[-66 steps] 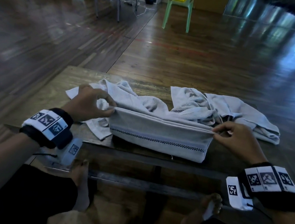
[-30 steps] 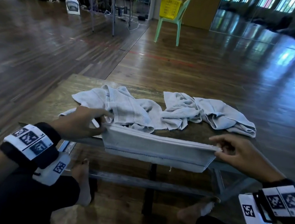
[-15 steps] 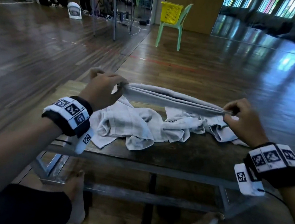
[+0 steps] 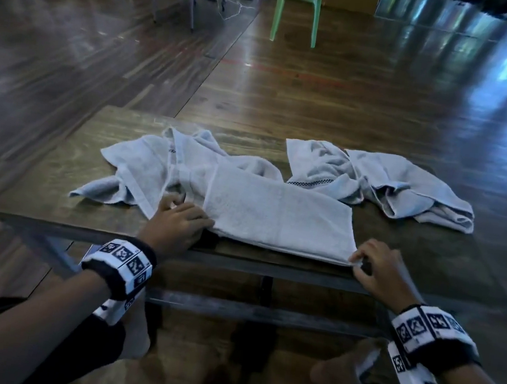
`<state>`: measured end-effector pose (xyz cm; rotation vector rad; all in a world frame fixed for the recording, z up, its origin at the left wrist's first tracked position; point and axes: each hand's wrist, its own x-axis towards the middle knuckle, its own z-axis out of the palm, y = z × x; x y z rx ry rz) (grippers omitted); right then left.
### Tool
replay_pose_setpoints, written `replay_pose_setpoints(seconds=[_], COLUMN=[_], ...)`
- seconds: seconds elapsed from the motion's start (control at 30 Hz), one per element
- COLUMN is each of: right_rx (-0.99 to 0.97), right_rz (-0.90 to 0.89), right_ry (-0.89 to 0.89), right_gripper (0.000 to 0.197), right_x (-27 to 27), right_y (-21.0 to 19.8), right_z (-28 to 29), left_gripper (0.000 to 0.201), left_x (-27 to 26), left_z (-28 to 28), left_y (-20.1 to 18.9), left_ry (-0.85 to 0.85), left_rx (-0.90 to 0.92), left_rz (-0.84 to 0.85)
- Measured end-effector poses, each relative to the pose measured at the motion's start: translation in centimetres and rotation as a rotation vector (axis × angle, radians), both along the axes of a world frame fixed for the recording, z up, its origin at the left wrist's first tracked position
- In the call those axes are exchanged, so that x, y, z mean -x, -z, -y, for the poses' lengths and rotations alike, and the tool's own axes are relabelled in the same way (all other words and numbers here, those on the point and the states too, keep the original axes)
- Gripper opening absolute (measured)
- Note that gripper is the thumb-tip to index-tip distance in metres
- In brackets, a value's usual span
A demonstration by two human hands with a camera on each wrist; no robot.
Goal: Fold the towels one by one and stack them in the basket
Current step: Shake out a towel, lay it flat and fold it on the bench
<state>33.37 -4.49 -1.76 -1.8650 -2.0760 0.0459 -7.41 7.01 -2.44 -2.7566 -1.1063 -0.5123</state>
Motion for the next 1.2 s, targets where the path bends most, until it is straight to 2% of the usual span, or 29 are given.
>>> replay_pose_setpoints(seconds=[0.27, 0.37, 0.43, 0.57, 0.7, 0.83, 0.97, 1.07, 1.2], right_rx=[-0.001, 0.12, 0.208, 0.167, 0.012, 0.095, 0.171, 0.197, 0.219], right_rz=[-0.016, -0.006, 0.036, 0.143, 0.098, 0.191, 0.286, 0.302, 0.313], right_ry=[0.048, 0.13, 0.167, 0.146, 0.032, -0.044, 0.026, 0.103, 0.213], right_gripper=[0.028, 0.025, 0.02, 0.014, 0.03, 0.055, 0.066, 0.077, 0.083], right_x=[-1.3, -1.8, -1.7, 0.9, 6.8, 10.6, 10.1, 8.8, 6.0], right_y=[-0.6, -1.0, -1.5, -2.3, -1.5, 1.3, 2.1, 2.1, 2.4], right_z=[0.9, 0.6, 0.6, 0.1, -0.2, 0.4, 1.4, 2.1, 2.8], left_gripper=[0.03, 0.03, 0.041, 0.049, 0.056, 0.057, 0.061, 0.065, 0.065], left_x=[-0.6, -1.8, -2.4, -4.7, -8.1, -10.5, -11.0, -10.4, -9.1], left_z=[1.3, 1.9, 2.5, 4.8, 7.1, 7.1, 6.2, 5.7, 5.5], left_y=[0.2, 0.6, 0.9, 0.4, 0.1, 1.6, 2.0, 2.3, 2.7], left_ry=[0.023, 0.002, -0.03, -0.052, 0.038, -0.035, -0.126, -0.127, -0.144], left_rx=[-0.037, -0.029, 0.026, 0.081, 0.043, 0.154, 0.221, 0.194, 0.169], left_rz=[0.006, -0.072, -0.122, 0.014, -0.073, -0.167, -0.129, -0.111, -0.155])
